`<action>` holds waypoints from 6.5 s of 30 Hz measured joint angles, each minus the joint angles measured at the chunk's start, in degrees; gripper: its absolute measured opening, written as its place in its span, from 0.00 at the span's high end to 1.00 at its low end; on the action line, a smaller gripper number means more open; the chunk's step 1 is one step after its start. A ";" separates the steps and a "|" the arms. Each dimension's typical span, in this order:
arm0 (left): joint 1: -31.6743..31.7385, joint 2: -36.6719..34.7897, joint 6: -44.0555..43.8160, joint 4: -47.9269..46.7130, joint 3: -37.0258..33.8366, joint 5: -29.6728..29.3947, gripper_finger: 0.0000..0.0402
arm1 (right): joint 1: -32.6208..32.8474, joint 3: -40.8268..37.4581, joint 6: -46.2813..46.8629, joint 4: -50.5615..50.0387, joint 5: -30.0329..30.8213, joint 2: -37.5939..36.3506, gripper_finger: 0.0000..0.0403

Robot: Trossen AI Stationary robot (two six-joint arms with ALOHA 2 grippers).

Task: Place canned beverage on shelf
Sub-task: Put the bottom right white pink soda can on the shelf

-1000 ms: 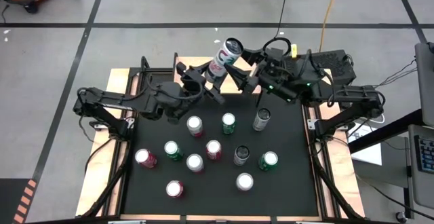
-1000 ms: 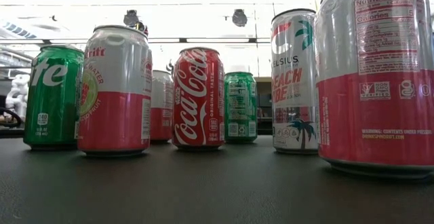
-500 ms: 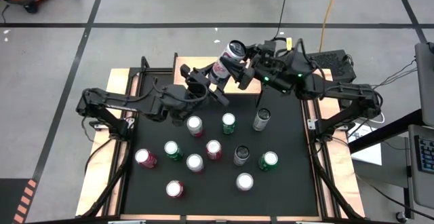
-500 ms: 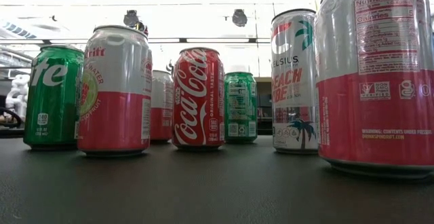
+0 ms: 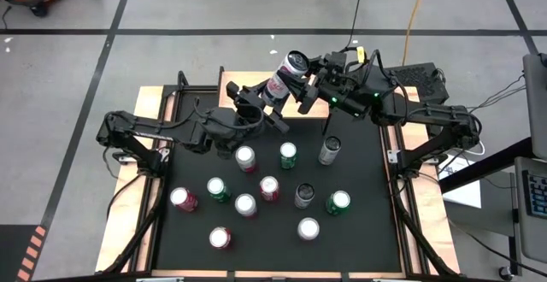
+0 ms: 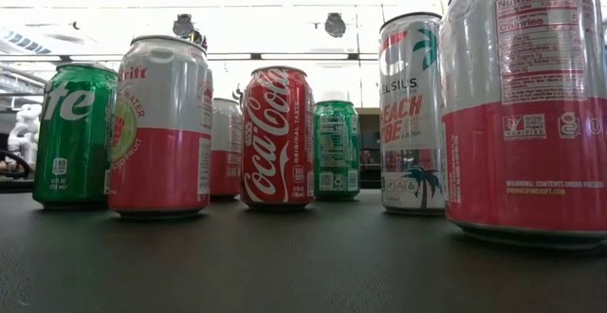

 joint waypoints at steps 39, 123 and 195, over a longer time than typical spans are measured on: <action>-4.28 -11.10 -10.63 -0.17 0.02 15.75 0.10 | 0.09 -0.09 0.70 -18.95 -22.07 -8.33 0.41; 7.56 -2.80 -35.34 -6.33 -0.02 64.12 0.37 | 0.22 0.02 5.09 -22.24 -33.35 -6.14 0.40; 7.56 -2.89 -31.24 7.46 -0.02 51.07 0.39 | 5.70 0.00 -0.12 -31.68 -19.14 -6.42 0.12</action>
